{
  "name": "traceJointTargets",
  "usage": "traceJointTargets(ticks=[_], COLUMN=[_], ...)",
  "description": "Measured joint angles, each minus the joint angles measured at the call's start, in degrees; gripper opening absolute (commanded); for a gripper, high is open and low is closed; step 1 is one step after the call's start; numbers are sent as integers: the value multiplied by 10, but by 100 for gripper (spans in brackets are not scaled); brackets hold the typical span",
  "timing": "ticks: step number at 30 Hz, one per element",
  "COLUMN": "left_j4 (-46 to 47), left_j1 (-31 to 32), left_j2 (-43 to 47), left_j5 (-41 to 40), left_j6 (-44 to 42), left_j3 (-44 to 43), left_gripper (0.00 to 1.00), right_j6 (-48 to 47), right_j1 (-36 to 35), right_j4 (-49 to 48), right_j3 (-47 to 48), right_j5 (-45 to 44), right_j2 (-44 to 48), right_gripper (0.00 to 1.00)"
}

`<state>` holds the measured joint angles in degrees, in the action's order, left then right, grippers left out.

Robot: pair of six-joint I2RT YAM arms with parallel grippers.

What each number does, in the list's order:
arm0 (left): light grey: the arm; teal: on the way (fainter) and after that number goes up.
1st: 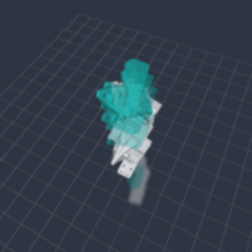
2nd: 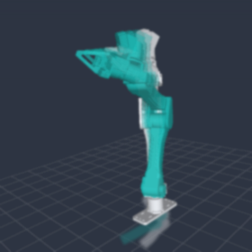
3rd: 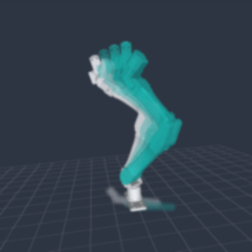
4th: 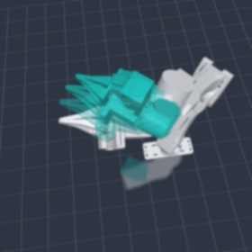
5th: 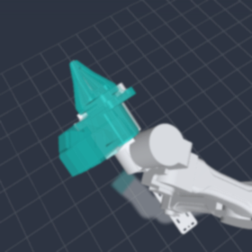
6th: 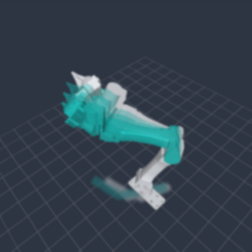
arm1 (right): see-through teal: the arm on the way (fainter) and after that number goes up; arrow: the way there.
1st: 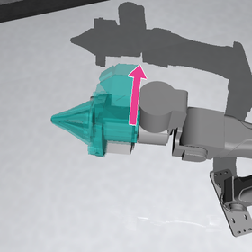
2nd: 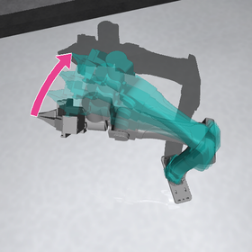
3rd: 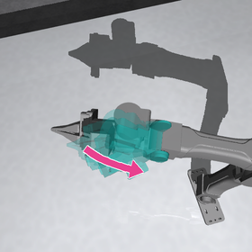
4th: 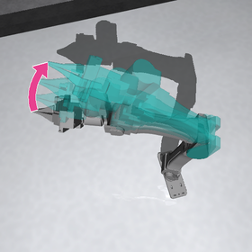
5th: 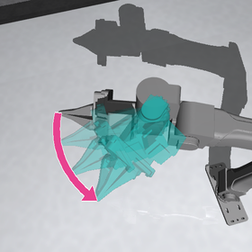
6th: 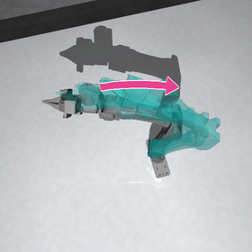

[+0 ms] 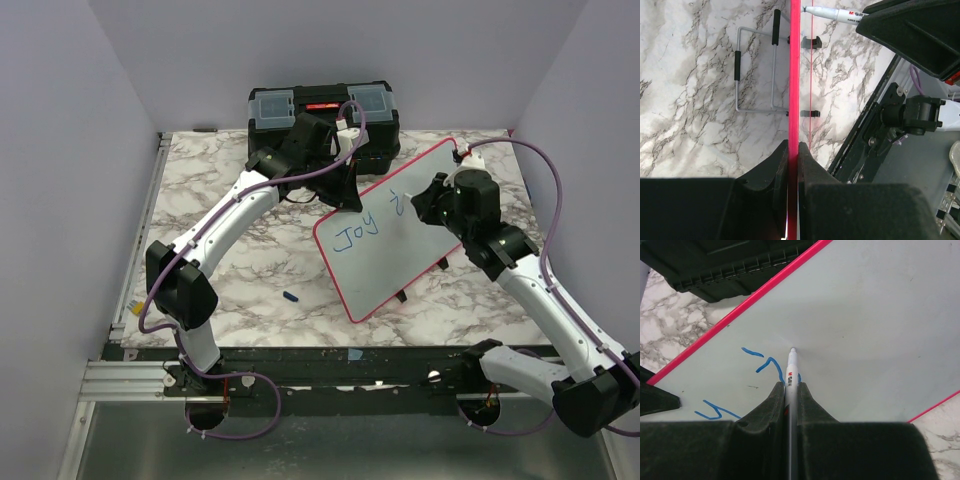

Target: Write a sentence on the whiteboard

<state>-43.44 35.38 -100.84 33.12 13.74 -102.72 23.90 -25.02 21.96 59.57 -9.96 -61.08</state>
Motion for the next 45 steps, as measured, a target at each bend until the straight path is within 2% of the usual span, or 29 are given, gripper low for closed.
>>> traceJointTargets(ticks=[22,45], left_j4=[-2,-1], left_j1=[-1,-2], left_j2=[0,0], left_j5=[-2,-3], left_j6=[0,0], left_j3=[1,3], left_gripper=[0,0], right_j6=[5,7], right_j1=[0,0], right_j4=[-17,-13], right_j3=[-62,-31], right_j5=[0,0], right_j2=[28,7], right_gripper=[1,1])
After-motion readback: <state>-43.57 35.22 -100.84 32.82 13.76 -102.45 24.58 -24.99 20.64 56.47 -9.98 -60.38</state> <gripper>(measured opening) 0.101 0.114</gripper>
